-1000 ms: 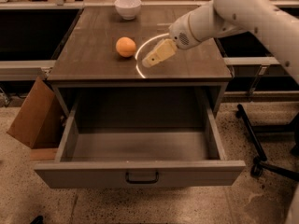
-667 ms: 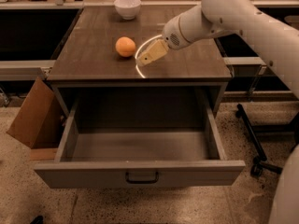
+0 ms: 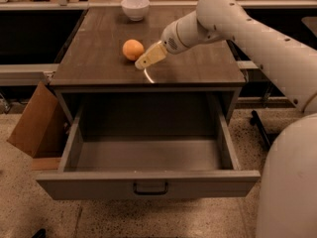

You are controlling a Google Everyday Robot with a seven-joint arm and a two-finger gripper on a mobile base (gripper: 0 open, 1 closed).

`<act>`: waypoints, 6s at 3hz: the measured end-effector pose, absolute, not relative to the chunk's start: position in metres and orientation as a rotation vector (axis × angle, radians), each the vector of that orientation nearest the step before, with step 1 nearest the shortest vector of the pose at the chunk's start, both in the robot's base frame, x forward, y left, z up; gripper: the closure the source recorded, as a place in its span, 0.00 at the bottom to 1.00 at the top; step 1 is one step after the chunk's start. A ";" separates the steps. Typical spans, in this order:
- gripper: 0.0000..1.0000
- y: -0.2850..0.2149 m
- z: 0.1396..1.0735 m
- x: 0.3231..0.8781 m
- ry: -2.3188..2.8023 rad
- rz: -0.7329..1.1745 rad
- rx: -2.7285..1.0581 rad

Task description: Place orange into top drawer

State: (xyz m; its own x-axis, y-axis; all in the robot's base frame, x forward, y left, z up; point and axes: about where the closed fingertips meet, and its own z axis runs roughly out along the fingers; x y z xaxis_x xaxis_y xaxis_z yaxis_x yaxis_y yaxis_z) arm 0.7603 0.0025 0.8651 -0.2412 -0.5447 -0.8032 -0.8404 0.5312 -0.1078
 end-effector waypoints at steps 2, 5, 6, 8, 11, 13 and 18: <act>0.00 0.027 0.864 0.773 1.911 0.455 -1.161; 0.49 0.062 0.851 0.780 1.913 0.517 -1.252; 0.72 0.067 0.861 0.776 1.882 0.523 -1.261; 1.00 0.037 0.912 0.700 1.783 0.510 -1.239; 1.00 0.002 0.889 0.610 1.850 0.599 -1.226; 1.00 -0.006 0.823 0.536 1.991 0.638 -1.254; 1.00 -0.002 0.672 0.576 2.233 0.687 -1.153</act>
Offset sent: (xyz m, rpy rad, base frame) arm 0.0208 0.0357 0.0039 -0.0021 -0.0059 0.0405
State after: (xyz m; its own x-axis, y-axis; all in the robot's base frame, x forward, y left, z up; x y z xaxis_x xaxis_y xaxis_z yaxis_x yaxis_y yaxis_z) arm 0.5763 -0.0019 0.6725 -0.4952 -0.5707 -0.6551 -0.8403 0.5062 0.1942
